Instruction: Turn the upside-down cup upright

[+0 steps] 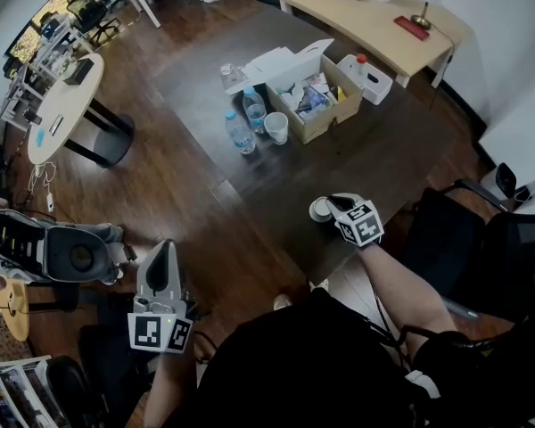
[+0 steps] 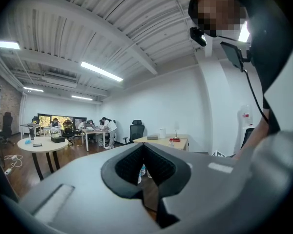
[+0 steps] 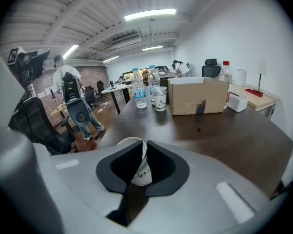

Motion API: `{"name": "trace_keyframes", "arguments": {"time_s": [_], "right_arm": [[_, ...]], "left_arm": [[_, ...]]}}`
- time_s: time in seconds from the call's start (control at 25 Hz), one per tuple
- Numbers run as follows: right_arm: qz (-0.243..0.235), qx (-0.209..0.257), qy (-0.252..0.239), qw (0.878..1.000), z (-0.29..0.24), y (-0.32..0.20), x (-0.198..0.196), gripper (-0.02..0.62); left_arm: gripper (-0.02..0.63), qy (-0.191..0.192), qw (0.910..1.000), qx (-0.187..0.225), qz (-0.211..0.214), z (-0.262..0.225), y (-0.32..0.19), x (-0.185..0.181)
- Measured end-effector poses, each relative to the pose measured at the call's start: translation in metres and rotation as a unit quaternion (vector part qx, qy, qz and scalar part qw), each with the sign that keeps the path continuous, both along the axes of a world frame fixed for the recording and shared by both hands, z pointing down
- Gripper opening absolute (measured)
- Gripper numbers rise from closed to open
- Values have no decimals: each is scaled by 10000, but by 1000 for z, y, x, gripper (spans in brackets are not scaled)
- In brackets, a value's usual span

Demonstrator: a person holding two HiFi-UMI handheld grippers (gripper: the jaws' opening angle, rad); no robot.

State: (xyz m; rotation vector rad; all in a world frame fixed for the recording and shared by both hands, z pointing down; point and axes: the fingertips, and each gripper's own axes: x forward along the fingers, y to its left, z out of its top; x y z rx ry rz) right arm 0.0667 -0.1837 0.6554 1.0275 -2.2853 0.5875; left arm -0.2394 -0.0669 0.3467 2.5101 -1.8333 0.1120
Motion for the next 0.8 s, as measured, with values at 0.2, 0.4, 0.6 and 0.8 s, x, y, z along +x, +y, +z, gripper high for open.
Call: {"name": "trace_keyframes", "arguments": {"time_s": [0.2, 0.4, 0.6, 0.8], "right_arm": [[-40, 98, 139, 9998, -3, -1, 6, 15], [-46, 340, 271, 9990, -11, -6, 11, 14], [-49, 550, 657, 9963, -13, -12, 19, 12], [-174, 862, 1359, 9868, -19, -19, 33, 12]], "left_arm": [[0, -12, 10000, 57, 22, -5, -1, 3], [0, 64, 10000, 59, 5, -5, -1, 1], [0, 82, 9999, 79, 24, -6, -2, 2], [0, 87, 9999, 63, 38, -5, 0, 2]]}}
